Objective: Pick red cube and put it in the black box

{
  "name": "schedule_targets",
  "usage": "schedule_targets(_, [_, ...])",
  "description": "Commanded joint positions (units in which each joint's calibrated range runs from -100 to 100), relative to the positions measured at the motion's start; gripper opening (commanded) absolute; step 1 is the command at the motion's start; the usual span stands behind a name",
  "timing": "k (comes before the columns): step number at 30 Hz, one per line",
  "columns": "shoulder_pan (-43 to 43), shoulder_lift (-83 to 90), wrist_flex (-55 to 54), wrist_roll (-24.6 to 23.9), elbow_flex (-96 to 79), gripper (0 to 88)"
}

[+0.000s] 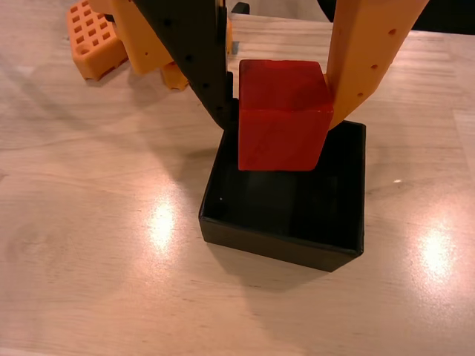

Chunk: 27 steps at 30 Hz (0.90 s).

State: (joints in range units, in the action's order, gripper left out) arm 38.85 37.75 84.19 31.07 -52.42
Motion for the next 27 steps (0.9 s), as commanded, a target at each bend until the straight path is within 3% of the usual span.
schedule_targets(1, [0.5,1.6,-0.6,0.0,0.2,2.8])
schedule_targets(4, [0.4,1.6,-0.4,-0.1,0.2,3.1])
schedule_targets(20, [0.0,2.2,0.2,-0.1,0.2,24.1])
schedule_targets(27, [-0.4,2.4,0.3,-0.2,1.1,24.6])
